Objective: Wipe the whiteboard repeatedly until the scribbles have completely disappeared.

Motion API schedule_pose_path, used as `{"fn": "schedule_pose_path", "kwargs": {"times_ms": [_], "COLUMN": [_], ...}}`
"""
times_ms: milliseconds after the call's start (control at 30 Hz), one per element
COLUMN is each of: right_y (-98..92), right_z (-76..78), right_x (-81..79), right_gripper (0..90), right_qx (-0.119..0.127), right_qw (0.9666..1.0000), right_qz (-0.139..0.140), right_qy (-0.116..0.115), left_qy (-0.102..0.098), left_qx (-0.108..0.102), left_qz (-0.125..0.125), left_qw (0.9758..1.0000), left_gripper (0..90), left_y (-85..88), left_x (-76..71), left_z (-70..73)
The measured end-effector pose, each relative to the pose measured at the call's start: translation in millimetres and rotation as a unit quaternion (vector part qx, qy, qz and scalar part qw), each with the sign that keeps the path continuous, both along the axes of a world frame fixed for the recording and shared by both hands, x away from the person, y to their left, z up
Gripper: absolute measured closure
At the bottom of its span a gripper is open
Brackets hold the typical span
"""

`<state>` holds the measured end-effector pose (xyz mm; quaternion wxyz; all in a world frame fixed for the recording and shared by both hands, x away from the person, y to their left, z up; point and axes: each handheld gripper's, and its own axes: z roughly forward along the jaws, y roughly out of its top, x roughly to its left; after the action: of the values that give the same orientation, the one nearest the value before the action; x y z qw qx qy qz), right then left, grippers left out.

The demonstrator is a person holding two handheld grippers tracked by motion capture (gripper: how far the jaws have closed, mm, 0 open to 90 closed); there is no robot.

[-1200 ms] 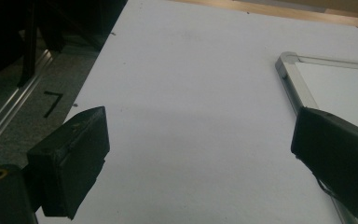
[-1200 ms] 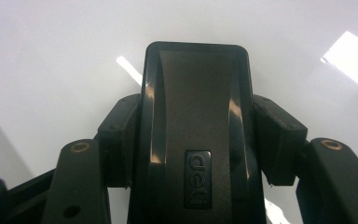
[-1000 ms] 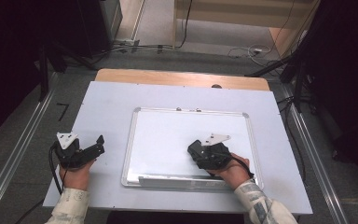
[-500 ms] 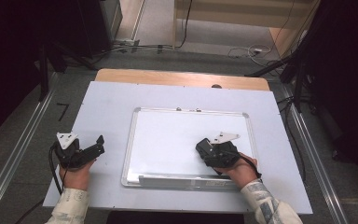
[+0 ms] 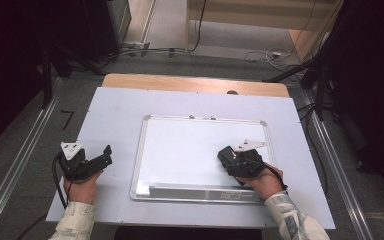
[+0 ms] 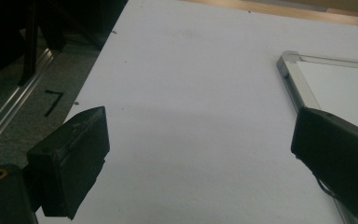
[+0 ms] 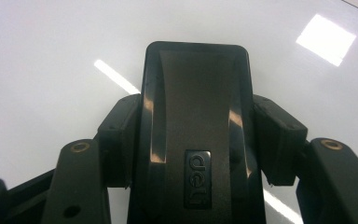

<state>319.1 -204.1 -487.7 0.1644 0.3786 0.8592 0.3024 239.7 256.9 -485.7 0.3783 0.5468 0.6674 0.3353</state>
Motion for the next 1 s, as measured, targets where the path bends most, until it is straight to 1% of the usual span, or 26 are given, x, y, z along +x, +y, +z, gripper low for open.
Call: {"fn": "schedule_pose_path", "kwargs": {"times_ms": [233, 400, 433, 533, 633, 733, 800, 900, 1000], "right_y": [-3.4, -7.5, -8.4, -10.9, -13.1, -14.8, -15.4, -15.2, -12.9], "right_z": [-0.1, -0.2, -0.4, -0.4, -0.3, -0.2, -0.2, -0.5, -0.8], "right_x": [2.3, 5.2, 5.9, 6.9, 7.9, 8.5, 8.2, 8.3, 6.5], "right_gripper": [38.1, 38.0, 38.0, 37.9, 37.9, 37.8, 37.8, 37.7, 37.8], "right_qx": [0.009, 0.017, 0.018, 0.023, 0.022, 0.029, 0.030, 0.029, 0.021], "right_qw": [0.9999, 0.9997, 0.9997, 0.9994, 0.9993, 0.9986, 0.9985, 0.9986, 0.9989], "right_qz": [-0.007, -0.016, -0.017, -0.026, -0.031, -0.044, -0.045, -0.045, -0.041], "right_qy": [0.005, 0.008, 0.006, 0.008, 0.006, 0.007, 0.007, 0.006, -0.001], "left_qy": [0.001, 0.003, 0.003, 0.003, 0.003, 0.003, 0.004, 0.004, 0.005], "left_qx": [0.000, 0.003, 0.002, 0.001, 0.001, 0.001, 0.001, 0.002, 0.002], "left_qz": [0.000, 0.000, 0.000, 0.000, 0.001, 0.000, 0.000, -0.002, -0.001], "left_qw": [1.0000, 1.0000, 1.0000, 1.0000, 1.0000, 1.0000, 1.0000, 1.0000, 1.0000], "left_gripper": [4.5, 4.5, 4.5, 4.5, 4.5, 4.5, 4.5, 4.5, 4.5], "left_y": [0.0, -0.1, -0.2, 0.0, 0.0, 0.0, 0.0, -0.4, -1.2], "left_x": [0.4, 1.3, 1.4, 1.5, 1.5, 1.8, 2.2, 2.4, 2.6], "left_z": [-0.2, -0.6, -0.6, -0.8, -0.8, -1.0, -1.2, -1.2, -1.1]}}
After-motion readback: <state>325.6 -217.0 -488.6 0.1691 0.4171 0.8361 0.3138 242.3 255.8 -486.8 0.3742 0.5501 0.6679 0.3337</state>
